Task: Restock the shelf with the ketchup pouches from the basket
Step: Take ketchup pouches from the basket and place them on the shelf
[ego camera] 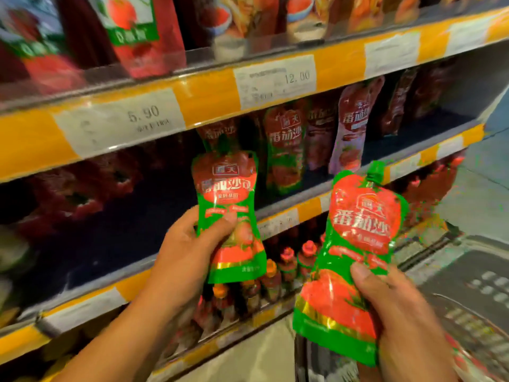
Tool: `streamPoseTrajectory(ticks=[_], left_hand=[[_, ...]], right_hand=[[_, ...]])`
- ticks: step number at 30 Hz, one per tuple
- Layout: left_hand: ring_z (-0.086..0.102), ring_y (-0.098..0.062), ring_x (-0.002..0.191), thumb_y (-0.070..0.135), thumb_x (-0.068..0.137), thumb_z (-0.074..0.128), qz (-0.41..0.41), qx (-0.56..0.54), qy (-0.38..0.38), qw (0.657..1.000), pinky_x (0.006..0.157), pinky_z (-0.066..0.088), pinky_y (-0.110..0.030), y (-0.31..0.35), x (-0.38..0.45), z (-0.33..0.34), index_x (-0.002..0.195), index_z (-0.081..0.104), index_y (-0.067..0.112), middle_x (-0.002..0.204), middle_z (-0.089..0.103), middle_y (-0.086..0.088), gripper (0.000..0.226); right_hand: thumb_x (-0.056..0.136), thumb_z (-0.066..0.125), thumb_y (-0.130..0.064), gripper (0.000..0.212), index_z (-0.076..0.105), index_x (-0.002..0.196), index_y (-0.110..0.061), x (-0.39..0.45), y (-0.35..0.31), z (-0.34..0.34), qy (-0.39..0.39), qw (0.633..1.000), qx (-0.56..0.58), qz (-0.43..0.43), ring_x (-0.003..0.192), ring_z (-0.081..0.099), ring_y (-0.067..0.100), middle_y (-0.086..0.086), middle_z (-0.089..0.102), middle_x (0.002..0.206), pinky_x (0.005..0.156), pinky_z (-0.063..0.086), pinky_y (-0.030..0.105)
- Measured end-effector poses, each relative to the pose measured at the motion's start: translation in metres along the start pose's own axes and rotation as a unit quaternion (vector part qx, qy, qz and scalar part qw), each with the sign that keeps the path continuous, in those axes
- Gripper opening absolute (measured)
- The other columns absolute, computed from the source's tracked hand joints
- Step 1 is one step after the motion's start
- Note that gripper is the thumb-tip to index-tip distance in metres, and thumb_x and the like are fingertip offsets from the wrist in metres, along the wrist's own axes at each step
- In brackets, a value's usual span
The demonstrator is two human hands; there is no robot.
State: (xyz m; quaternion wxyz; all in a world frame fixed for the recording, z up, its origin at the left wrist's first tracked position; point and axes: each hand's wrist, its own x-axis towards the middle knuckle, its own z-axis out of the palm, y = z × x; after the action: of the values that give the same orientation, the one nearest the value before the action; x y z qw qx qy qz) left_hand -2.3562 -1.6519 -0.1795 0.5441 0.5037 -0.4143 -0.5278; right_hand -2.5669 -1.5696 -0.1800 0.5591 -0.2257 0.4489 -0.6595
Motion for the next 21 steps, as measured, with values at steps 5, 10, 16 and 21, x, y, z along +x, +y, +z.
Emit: streamPoseTrajectory(ticks=[5,10,16,21], left_hand=[[0.078,-0.025,0.080,0.018,0.073,0.078,0.018,-0.019,0.035,0.999,0.069,0.065,-0.040,0.018,0.018,-0.013,0.112,0.072,0.009,0.098,0.080,-0.014,0.041],[0.078,-0.021,0.080,0.015,0.066,0.081,0.053,-0.025,0.055,0.997,0.077,0.064,-0.039,0.026,0.038,-0.014,0.117,0.072,0.008,0.097,0.081,-0.010,0.052],[0.077,-0.025,0.101,0.011,0.068,0.086,0.102,-0.005,0.053,0.993,0.090,0.061,-0.043,0.028,0.065,0.001,0.115,0.073,0.018,0.109,0.080,-0.007,0.049],[0.077,-0.010,0.094,0.017,0.076,0.091,0.132,0.070,0.085,0.985,0.090,0.062,-0.038,0.018,0.087,0.017,0.102,0.074,0.030,0.101,0.080,0.010,0.034]], right_hand=[[0.073,0.068,-0.017,0.027,0.084,0.094,-0.015,0.017,0.039,0.013,-0.037,0.997,0.052,0.046,0.073,0.077,0.031,0.022,0.079,0.091,0.069,0.064,0.046],[0.074,0.070,-0.025,0.028,0.081,0.100,-0.020,0.025,0.060,0.019,-0.030,0.997,0.015,0.075,0.087,0.078,0.037,0.022,0.079,0.101,0.083,0.063,0.050],[0.075,0.072,-0.020,0.041,0.077,0.116,-0.017,0.020,0.075,0.006,-0.012,0.996,0.032,0.084,0.095,0.079,0.038,0.018,0.080,0.108,0.089,0.057,0.049],[0.051,0.100,-0.043,0.069,0.079,0.114,-0.024,0.019,0.077,0.005,-0.031,0.996,0.034,0.081,0.105,0.076,0.042,0.019,0.078,0.117,0.099,0.055,0.059]])
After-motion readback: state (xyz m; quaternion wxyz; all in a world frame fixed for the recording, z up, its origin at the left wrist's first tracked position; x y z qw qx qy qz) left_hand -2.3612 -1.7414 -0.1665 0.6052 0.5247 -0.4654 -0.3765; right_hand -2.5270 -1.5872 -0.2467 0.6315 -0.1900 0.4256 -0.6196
